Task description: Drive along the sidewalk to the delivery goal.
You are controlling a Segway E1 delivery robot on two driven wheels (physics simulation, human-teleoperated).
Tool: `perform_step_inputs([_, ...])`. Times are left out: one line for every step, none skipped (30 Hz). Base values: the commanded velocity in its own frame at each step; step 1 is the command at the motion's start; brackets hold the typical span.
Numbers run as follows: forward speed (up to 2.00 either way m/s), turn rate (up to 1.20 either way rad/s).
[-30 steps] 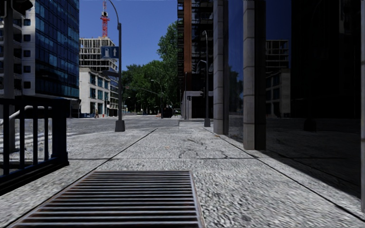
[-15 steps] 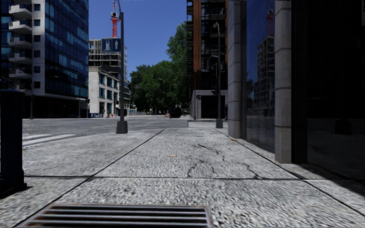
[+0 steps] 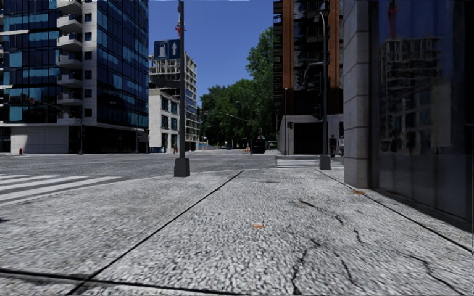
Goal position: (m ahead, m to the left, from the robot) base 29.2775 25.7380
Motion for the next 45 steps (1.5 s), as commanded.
perform_step_inputs([2.0,0.47])
perform_step_inputs([2.0,0.48])
perform_step_inputs([2.0,0.48])
perform_step_inputs([2.0,0.48])
perform_step_inputs([2.0,0.48])
perform_step_inputs([2.0,0.48])
perform_step_inputs([2.0,0.48])
perform_step_inputs([2.0,0.48])
perform_step_inputs([2.0,0.48])
perform_step_inputs([2.0,0.48])
perform_step_inputs([2.0,0.48])
perform_step_inputs([2.0,0.51])
perform_step_inputs([2.0,0.53])
perform_step_inputs([2.0,0.53])
perform_step_inputs([2.0,0.53])
perform_step_inputs([2.0,0.53])
perform_step_inputs([2.0,0.53])
perform_step_inputs([2.0,0.53])
perform_step_inputs([2.0,0.53])
perform_step_inputs([2.0,0.53])
perform_step_inputs([2.0,0.53])
perform_step_inputs([2.0,0.53])
perform_step_inputs([2.0,0.53])
perform_step_inputs([2.0,0.53])
perform_step_inputs([2.0,0.53])
perform_step_inputs([2.0,0.53])
perform_step_inputs([2.0,0.53])
perform_step_inputs([2.0,0.53])
perform_step_inputs([2.0,0.53])
perform_step_inputs([2.0,0.53])
perform_step_inputs([2.0,0.53])
perform_step_inputs([2.0,0.53])
perform_step_inputs([2.0,0.53])
perform_step_inputs([2.0,0.53])
perform_step_inputs([2.0,0.53])
perform_step_inputs([2.0,0.53])
perform_step_inputs([2.0,0.53])
perform_step_inputs([2.0,0.53])
perform_step_inputs([2.0,0.53])
perform_step_inputs([2.0,0.53])
perform_step_inputs([2.0,0.53])
perform_step_inputs([2.0,0.53])
perform_step_inputs([2.0,0.53])
perform_step_inputs([2.0,0.53])
perform_step_inputs([2.0,0.53])
